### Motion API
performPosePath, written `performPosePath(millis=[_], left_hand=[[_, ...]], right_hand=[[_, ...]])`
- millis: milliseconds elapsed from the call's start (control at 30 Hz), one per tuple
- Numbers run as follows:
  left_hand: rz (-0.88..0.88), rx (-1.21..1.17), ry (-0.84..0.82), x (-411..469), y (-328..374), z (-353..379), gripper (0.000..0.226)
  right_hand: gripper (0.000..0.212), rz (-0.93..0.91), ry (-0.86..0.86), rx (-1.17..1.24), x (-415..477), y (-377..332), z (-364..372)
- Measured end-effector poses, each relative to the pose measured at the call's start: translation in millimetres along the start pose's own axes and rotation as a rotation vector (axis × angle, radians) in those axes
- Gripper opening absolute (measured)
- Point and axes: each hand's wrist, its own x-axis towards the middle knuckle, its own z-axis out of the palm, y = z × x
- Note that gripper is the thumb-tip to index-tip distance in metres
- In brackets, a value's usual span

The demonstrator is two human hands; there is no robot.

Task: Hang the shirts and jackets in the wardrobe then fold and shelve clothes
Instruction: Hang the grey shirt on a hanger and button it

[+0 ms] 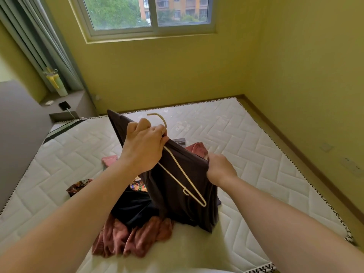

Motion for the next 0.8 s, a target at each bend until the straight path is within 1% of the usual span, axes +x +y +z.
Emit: performPosePath(millis=[67, 100, 200, 300, 367, 433, 567, 633, 700, 733, 800], left_hand=[[0.004, -0.041, -0.007, 4, -3, 3, 0.018], [0.015, -0.103, -0.023, 6, -4, 4, 0.017], [-0.002, -0.348, -0.113, 12, -2, 5, 0.013], [-0.014, -0.327, -0.107, 17, -2, 2, 0.015], [-0.011, -0.315, -0.098, 21, -8, -1, 0.019], [-0.028, -0.328, -0.115, 26, -14, -5, 0.021], [-0.046, -0.356, -0.159, 31, -18, -8, 0.020], [-0.040, -0.396, -0.184, 32, -16, -7, 0.018], [-0.031, -0.449, -0.203, 31, -12, -6, 0.018], [-0.014, -0.451, -0.209, 30, -9, -6, 0.026], [0.046, -0.389, -0.225, 30, 0, -4, 0.054]], right_hand=[[0.015, 0.035, 0.062, 0.010, 3, 8, -4], [0.015, 0.045, 0.069, 0.018, 5, 11, -6], [0.018, 0.053, -0.012, 0.119, 14, 15, -17], [0.023, 0.020, -0.107, 0.240, 20, 19, -33], [0.032, -0.026, -0.109, 0.310, 20, 22, -47], [0.036, -0.063, -0.113, 0.287, 19, 25, -62], [0.039, -0.083, -0.203, 0.124, 17, 30, -86], [0.046, -0.079, -0.208, 0.138, 16, 31, -92], [0.052, -0.078, -0.159, 0.228, 14, 28, -95], [0.054, -0.081, -0.122, 0.282, 14, 25, -96], [0.058, -0.093, -0.085, 0.382, 13, 16, -98]])
